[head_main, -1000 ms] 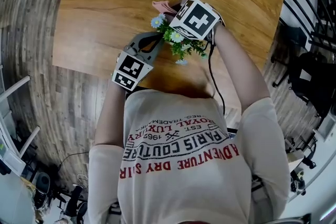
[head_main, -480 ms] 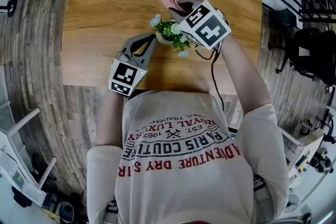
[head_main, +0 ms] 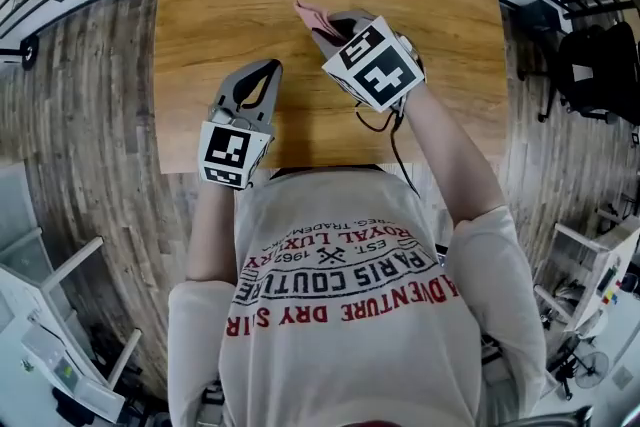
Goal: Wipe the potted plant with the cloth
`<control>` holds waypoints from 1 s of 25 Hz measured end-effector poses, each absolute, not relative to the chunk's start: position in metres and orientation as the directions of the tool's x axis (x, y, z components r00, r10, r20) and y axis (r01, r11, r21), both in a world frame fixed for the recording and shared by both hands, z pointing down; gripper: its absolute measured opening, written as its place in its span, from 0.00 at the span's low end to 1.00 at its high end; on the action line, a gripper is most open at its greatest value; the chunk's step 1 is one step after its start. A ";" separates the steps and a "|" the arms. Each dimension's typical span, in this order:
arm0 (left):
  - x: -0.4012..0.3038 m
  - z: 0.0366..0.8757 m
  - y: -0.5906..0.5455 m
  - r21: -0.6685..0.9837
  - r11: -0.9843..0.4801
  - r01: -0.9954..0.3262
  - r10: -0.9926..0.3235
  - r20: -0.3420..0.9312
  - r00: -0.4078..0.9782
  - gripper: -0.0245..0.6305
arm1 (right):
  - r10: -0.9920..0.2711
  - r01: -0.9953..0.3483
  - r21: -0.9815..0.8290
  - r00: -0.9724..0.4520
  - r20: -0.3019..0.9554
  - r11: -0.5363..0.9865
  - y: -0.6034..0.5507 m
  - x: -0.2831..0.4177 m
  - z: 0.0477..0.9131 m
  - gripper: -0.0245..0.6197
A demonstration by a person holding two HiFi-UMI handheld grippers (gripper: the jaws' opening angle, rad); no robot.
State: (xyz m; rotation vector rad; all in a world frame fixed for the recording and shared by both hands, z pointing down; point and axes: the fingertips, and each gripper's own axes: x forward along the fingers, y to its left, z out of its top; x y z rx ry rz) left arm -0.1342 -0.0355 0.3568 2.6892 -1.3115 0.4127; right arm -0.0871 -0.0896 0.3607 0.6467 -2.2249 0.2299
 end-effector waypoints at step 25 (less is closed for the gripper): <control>-0.194 0.432 0.019 0.108 -0.645 -0.757 -0.659 0.422 0.622 0.06 | -0.653 -0.949 -0.027 -0.236 0.720 0.313 -0.063 -0.051 0.512 0.09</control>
